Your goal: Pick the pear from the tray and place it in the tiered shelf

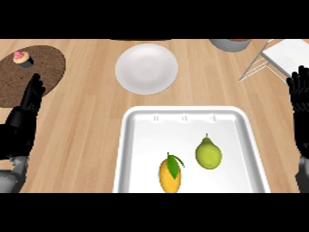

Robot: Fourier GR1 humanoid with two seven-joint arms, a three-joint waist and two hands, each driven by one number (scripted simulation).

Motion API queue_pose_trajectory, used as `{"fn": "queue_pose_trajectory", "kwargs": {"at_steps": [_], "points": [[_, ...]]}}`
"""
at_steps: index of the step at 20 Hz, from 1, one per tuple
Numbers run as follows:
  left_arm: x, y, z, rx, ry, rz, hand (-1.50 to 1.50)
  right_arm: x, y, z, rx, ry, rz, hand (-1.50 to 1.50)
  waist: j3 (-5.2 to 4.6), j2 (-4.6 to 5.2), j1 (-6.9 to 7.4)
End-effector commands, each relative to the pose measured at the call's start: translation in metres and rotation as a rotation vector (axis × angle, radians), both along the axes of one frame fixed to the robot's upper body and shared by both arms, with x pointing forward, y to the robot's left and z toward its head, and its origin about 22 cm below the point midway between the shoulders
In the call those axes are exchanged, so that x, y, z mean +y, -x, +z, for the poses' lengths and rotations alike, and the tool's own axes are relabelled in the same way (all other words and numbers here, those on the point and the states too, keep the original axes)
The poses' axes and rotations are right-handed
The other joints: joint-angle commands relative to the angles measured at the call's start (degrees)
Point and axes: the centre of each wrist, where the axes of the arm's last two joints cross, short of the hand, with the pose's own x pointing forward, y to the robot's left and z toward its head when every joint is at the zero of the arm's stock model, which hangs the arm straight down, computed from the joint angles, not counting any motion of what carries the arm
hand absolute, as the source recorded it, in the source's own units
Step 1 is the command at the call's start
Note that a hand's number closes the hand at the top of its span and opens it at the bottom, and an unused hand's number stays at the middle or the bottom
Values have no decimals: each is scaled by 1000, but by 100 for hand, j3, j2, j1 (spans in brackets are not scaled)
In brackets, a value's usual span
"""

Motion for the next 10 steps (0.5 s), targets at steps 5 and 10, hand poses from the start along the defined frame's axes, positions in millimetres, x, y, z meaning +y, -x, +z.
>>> {"fn": "queue_pose_trajectory", "kwargs": {"at_steps": [5,10], "points": [[-20,-21,28,19,155,-115,0,-21,-55,19,312,-125,71,150,10,191,124],[-16,-13,9,110,252,-144,0,-26,-42,-42,644,-460,-96,-150,14,191,103]]}}
